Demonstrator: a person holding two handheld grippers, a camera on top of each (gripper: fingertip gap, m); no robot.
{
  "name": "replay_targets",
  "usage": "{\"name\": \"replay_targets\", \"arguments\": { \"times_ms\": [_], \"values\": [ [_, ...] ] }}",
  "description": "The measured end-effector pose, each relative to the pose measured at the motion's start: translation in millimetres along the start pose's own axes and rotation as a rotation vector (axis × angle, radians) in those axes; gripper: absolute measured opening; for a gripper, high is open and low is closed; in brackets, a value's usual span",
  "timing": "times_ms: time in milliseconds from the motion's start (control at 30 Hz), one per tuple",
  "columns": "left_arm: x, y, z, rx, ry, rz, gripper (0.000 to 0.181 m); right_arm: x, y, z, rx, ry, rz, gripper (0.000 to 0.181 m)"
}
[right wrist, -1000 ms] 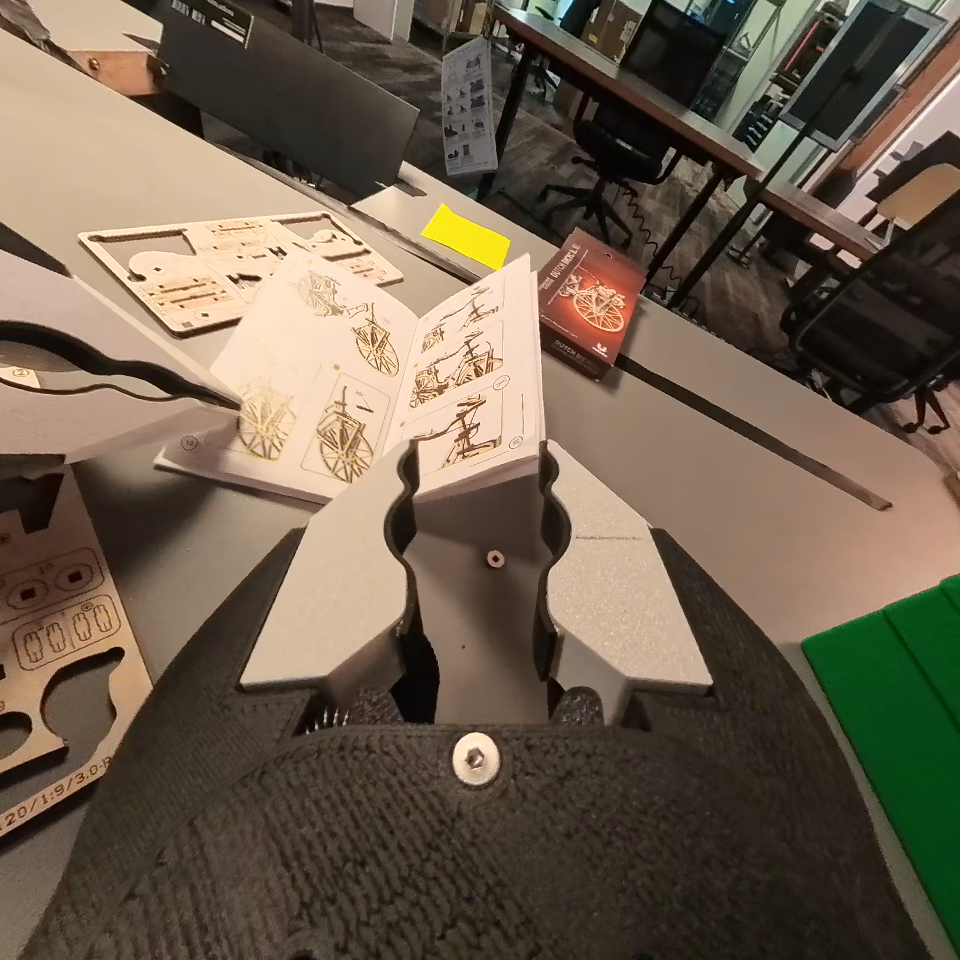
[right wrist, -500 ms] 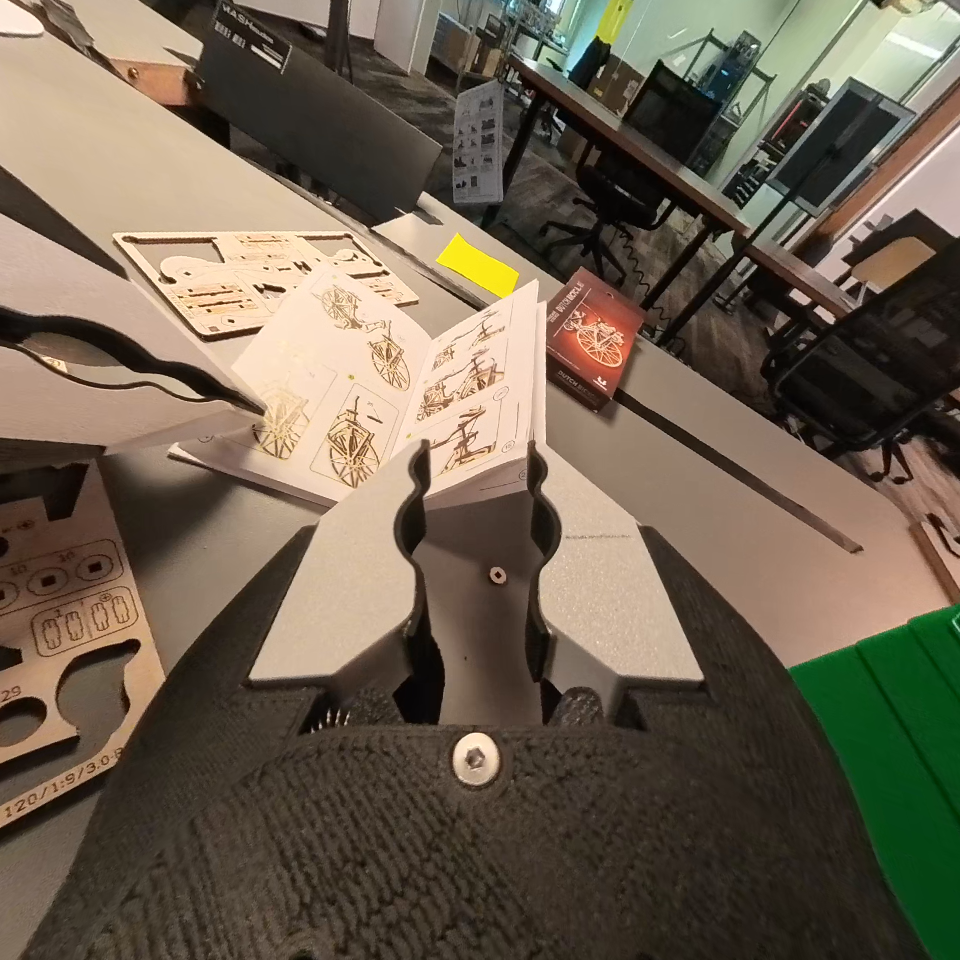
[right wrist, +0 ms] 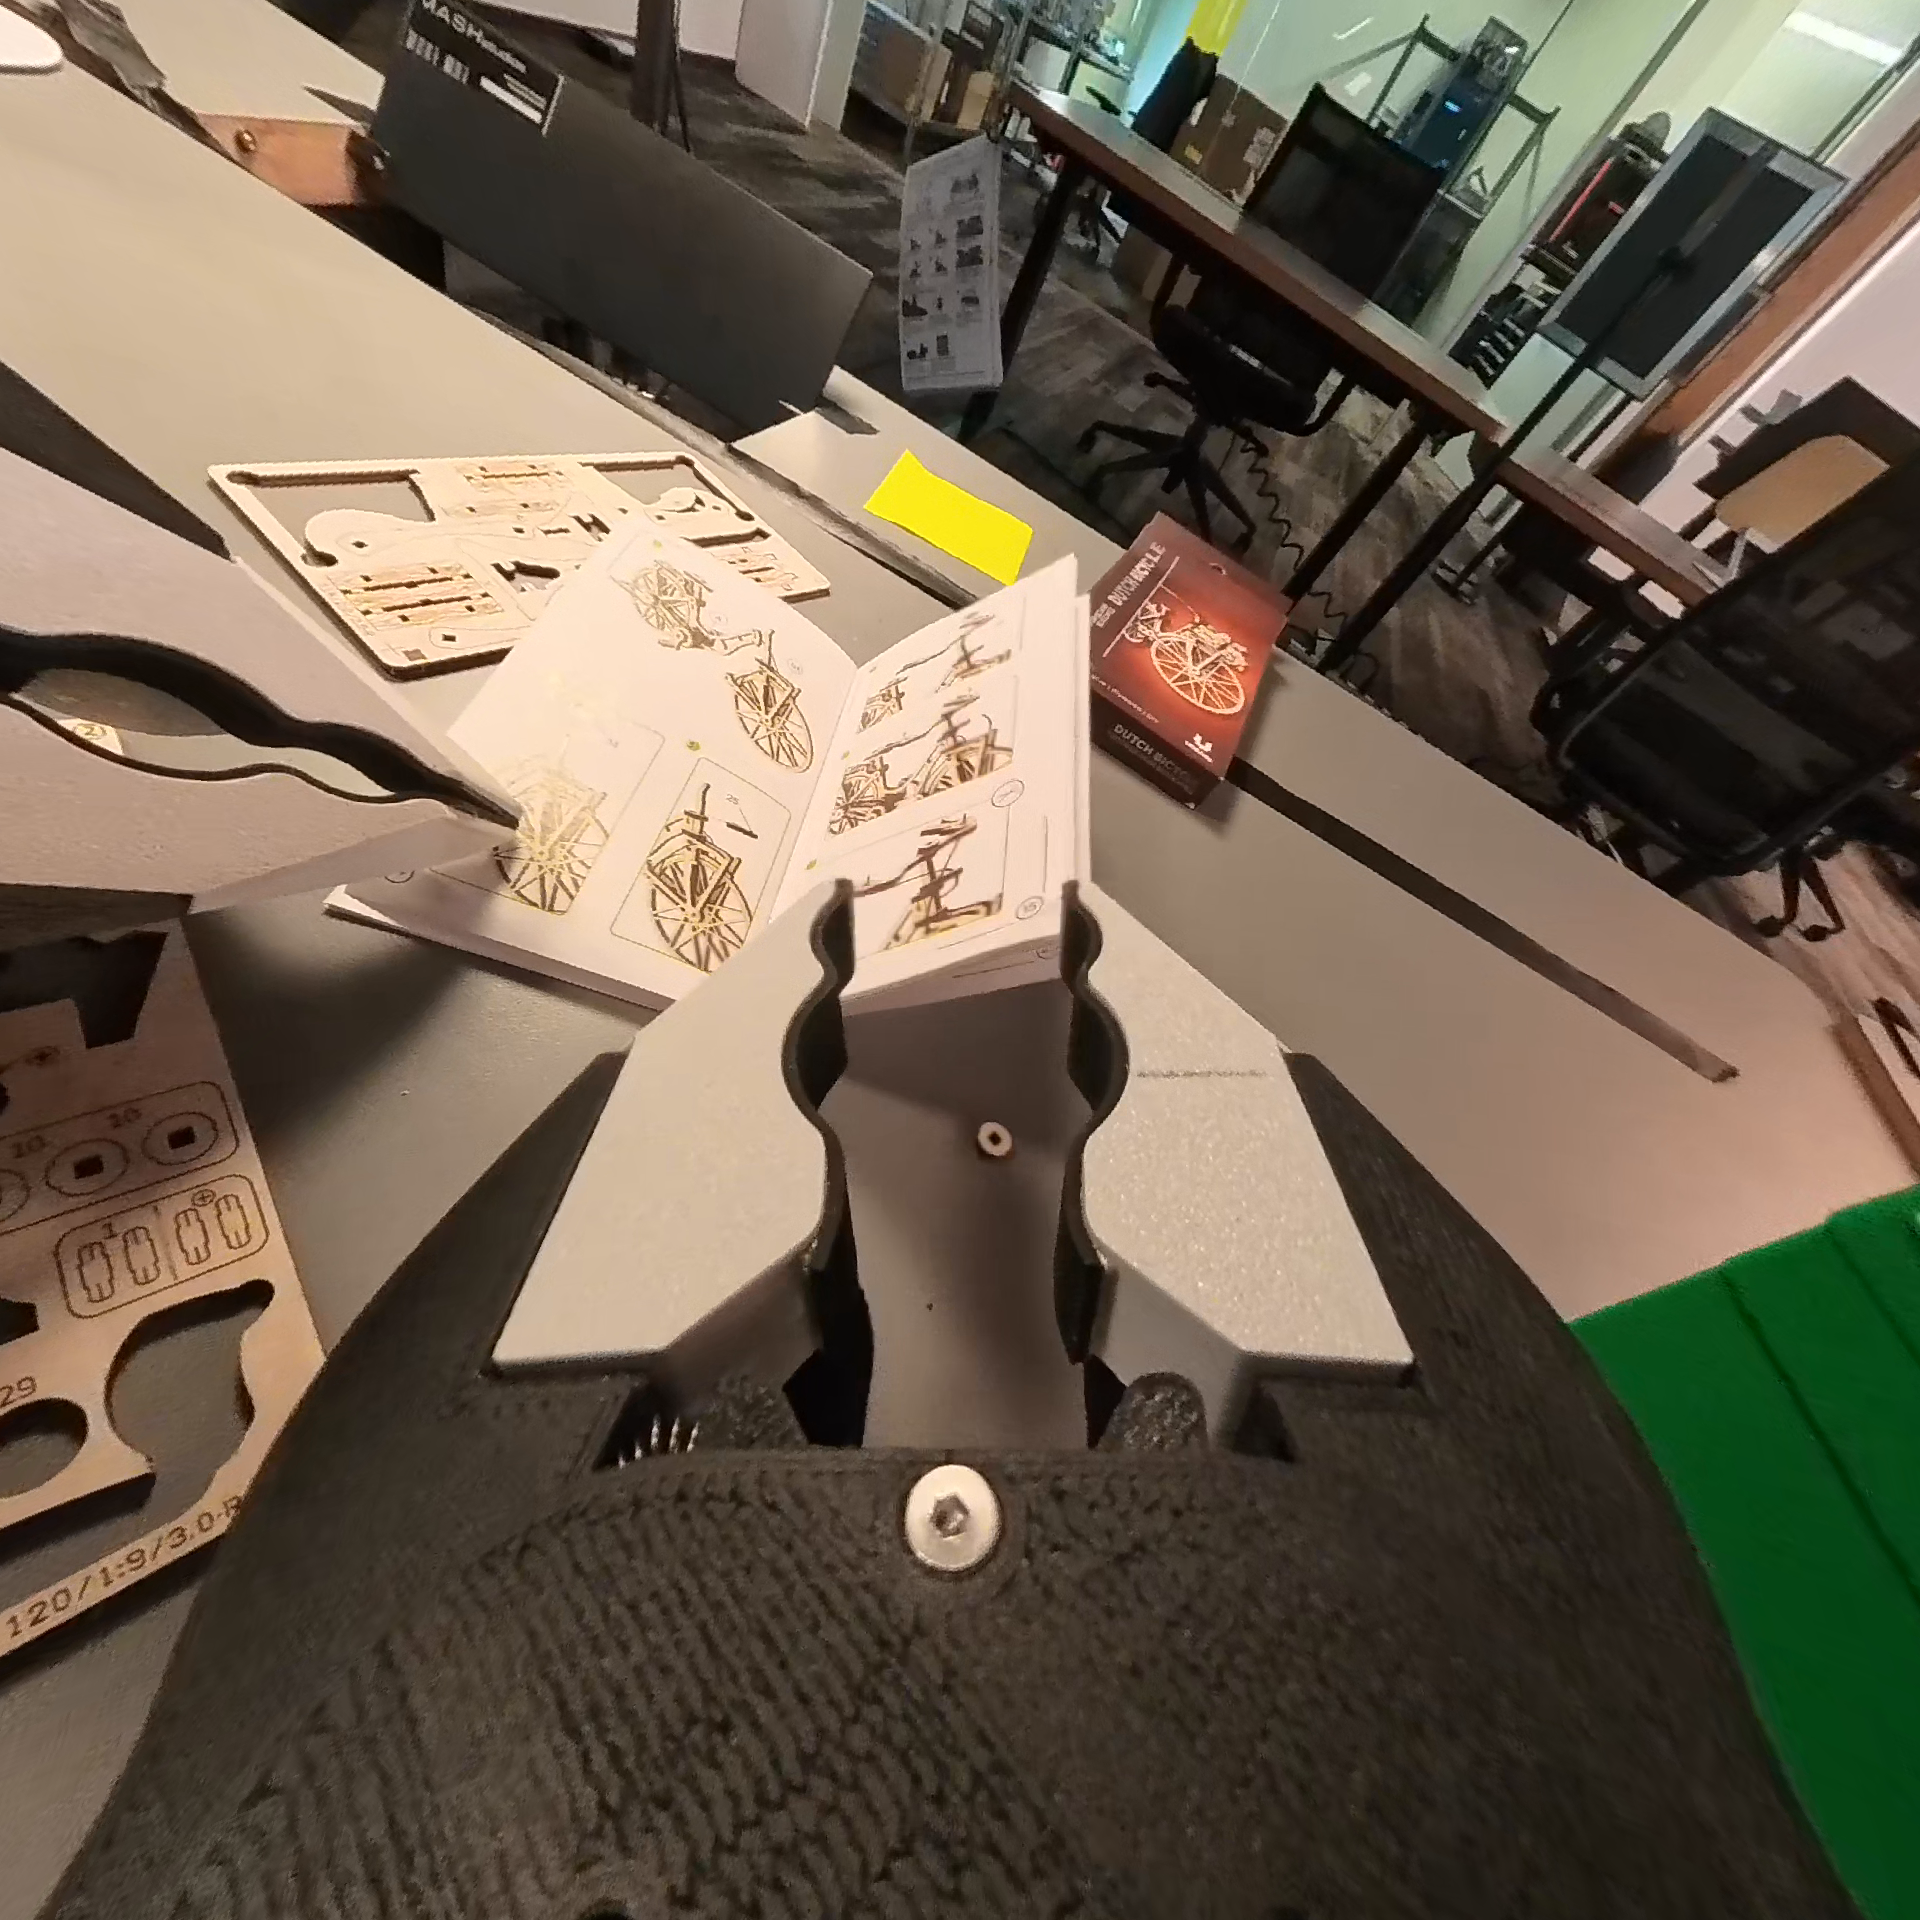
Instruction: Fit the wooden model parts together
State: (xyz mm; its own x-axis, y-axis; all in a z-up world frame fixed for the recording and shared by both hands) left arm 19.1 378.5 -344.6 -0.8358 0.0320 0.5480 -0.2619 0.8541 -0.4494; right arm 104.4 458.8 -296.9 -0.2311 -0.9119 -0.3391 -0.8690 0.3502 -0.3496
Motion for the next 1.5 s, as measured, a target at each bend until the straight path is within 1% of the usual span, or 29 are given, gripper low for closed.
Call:
{"name": "replay_targets", "arguments": {
  "times_ms": [200,433,833,1500],
  "values": [
    [-0.2,0.0,-0.1,-0.001,0.005,-0.003,0.0,-0.6,0.5,1.2,0.017,-0.017,0.017,0.038],
    [-1.2,-0.4,-0.7,-0.007,0.01,0.004,0.0,0.2,3.5,5.6,0.031,0.009,-0.005,0.038],
    [-2.5,-0.8,-1.5,-0.017,0.021,0.01,0.0,-2.6,0.9,2.1,0.005,-0.001,0.024,0.041],
    [-1.9,0.3,-1.7,-0.016,0.017,0.014,0.0,0.6,3.8,5.3,0.029,-0.002,-0.002,0.037]
  ]
}}
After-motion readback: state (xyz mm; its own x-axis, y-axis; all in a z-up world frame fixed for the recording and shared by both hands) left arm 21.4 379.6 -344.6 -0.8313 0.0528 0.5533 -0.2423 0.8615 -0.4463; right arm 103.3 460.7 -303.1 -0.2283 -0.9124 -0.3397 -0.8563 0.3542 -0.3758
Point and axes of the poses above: each gripper's, where its closed fingertips meet, y out along the fingers, z out of its underside, x = y × z across the jaws, the point moved 4 cm from there along -y, back along the fingers, and after that the axes turned 9 degrees about -z, right-handed, at the moved point
